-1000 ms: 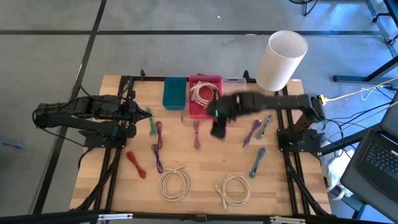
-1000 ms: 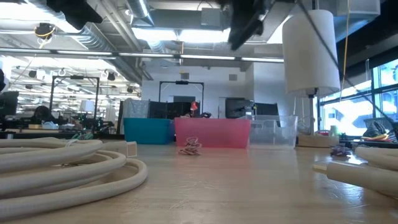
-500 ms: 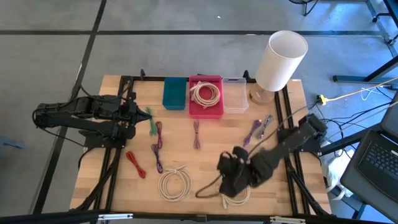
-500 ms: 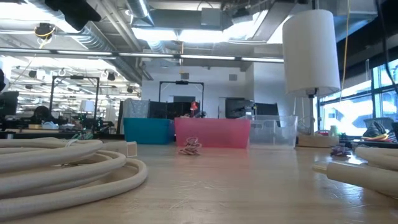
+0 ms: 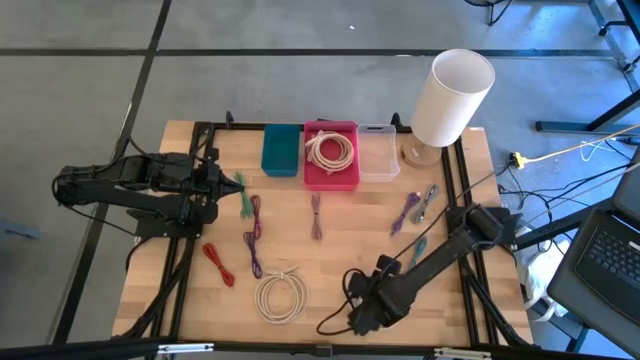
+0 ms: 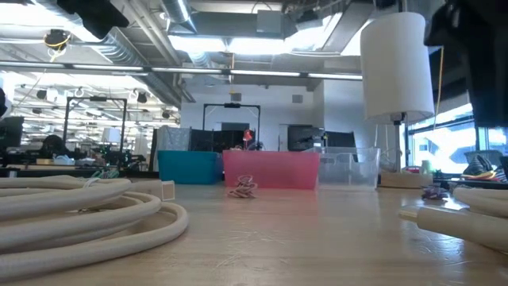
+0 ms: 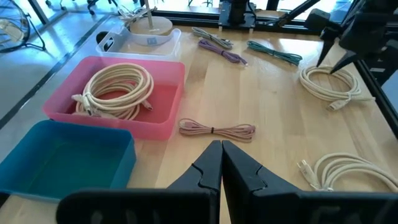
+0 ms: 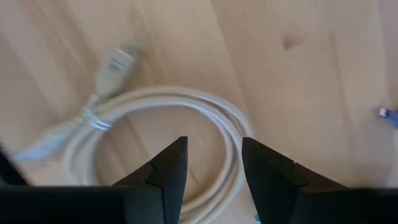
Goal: Pick & Place USB Port
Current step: Put the light brown HDMI cable into the pink bin
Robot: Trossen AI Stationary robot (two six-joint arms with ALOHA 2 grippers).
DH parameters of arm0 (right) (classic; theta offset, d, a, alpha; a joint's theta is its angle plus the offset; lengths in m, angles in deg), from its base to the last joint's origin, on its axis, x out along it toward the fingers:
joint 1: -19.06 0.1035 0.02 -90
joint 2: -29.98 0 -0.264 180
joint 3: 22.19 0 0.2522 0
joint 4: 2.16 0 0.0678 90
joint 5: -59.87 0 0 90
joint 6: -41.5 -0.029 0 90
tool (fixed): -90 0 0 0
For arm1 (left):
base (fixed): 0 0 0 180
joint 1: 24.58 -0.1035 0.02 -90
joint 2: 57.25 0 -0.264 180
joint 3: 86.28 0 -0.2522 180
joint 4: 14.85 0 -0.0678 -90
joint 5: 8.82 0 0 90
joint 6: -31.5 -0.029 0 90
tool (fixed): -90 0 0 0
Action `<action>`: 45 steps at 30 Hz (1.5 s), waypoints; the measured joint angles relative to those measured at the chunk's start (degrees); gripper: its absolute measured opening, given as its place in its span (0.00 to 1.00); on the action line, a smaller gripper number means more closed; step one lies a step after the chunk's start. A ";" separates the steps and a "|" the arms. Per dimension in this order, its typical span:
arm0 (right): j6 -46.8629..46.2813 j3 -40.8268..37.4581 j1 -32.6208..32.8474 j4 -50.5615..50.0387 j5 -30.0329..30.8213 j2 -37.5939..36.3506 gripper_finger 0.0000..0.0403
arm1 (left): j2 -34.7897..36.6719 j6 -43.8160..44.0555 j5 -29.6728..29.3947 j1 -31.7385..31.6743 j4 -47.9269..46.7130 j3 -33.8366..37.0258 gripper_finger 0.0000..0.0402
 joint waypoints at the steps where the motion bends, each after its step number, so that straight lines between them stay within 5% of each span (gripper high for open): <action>1: 0.00 0.00 0.00 -0.56 -0.05 0.31 0.39 | 0.02 0.00 -0.02 0.00 0.00 0.00 0.01; 12: -0.24 -0.09 0.00 -5.62 -2.10 3.34 0.39 | 0.06 -0.12 0.05 0.00 -0.13 0.00 0.01; 23: -1.10 -11.99 -0.06 6.36 -5.82 2.66 0.38 | -0.11 0.00 0.09 0.01 0.07 0.00 0.01; 29: -1.12 -14.14 -0.54 9.02 -4.77 2.16 0.17 | -0.11 0.00 0.11 0.00 0.07 0.00 0.01; 31: 0.39 -13.18 -0.67 6.48 -2.51 2.28 0.09 | -0.11 0.00 0.11 0.00 0.09 0.00 0.01; 38: 3.28 -4.31 -1.79 -10.87 11.78 -1.37 0.08 | -0.11 0.00 0.11 0.00 0.25 0.00 0.01; 41: 7.40 0.95 -5.27 -17.77 22.79 -3.72 0.08 | -0.11 0.00 0.11 0.01 0.33 0.00 0.01; 45: 20.65 5.58 -13.72 -14.13 37.81 -9.17 0.08 | -0.09 0.00 0.11 0.00 0.32 0.00 0.01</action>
